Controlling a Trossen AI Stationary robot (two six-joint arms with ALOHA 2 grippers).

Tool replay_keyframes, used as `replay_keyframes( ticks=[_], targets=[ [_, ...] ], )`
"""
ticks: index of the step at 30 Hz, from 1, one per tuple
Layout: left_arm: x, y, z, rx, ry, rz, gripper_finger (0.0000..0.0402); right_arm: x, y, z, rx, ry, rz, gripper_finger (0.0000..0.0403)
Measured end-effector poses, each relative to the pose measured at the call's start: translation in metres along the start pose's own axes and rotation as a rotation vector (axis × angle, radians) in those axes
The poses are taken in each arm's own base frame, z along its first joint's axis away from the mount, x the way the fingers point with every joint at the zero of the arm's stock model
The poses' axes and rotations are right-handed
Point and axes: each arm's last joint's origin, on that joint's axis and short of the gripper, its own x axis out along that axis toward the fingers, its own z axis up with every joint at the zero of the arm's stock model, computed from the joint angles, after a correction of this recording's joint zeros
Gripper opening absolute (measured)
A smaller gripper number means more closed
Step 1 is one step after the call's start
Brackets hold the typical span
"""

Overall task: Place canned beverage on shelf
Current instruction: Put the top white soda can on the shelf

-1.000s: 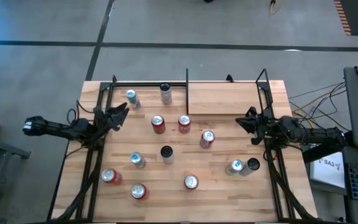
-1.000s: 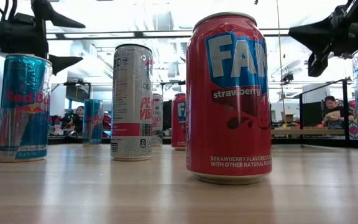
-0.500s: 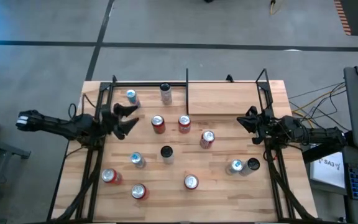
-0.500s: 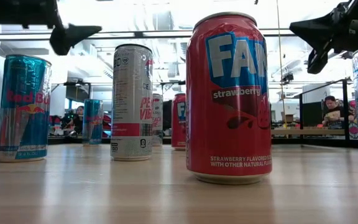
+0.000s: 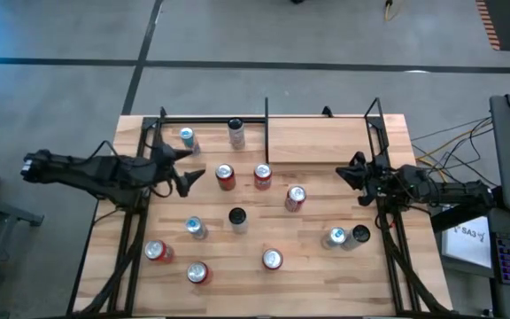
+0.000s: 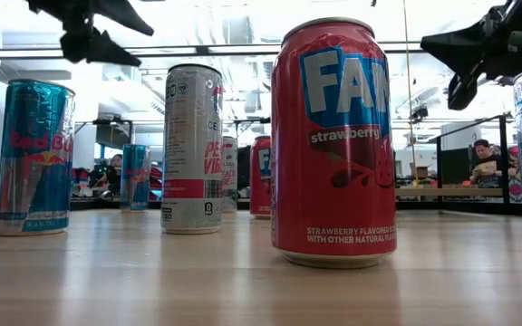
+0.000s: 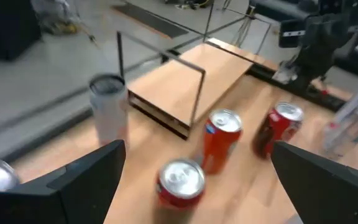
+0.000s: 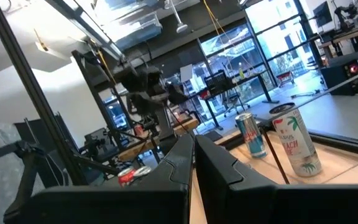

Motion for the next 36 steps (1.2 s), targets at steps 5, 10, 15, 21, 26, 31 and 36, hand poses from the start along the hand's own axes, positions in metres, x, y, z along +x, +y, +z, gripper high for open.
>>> replay_keyframes(
  ticks=[5, 10, 15, 21, 26, 31, 36],
  targets=[
    [0.005, -0.016, 0.027, 0.160, -0.029, 0.034, 0.0389, 0.004, 0.001, 0.000, 0.021, 0.039, -0.018, 0.0009],
    [0.021, -0.035, 0.038, 0.314, -0.007, 0.043, 0.0389, 0.014, 0.007, 0.012, -0.032, 0.073, -0.031, 0.0009],
    [0.041, -0.050, 0.037, 0.499, 0.054, -0.022, 0.0389, 0.033, 0.013, 0.022, -0.094, 0.179, -0.071, 0.0009],
    [0.065, -0.045, 0.041, 0.602, 0.111, 0.006, 0.0389, 0.051, 0.022, 0.037, -0.114, 0.337, -0.137, 0.0009],
    [0.089, -0.024, 0.047, 0.596, 0.146, -0.035, 0.0389, 0.062, 0.028, 0.050, -0.113, 0.394, -0.161, 0.0009],
    [0.112, 0.005, 0.059, 0.587, 0.126, -0.077, 0.0389, 0.066, 0.032, 0.058, -0.112, 0.389, -0.151, 0.0009],
    [0.132, 0.036, 0.063, 0.546, 0.143, -0.111, 0.0389, 0.066, 0.033, 0.058, -0.105, 0.406, -0.157, 0.0009]
  ],
)
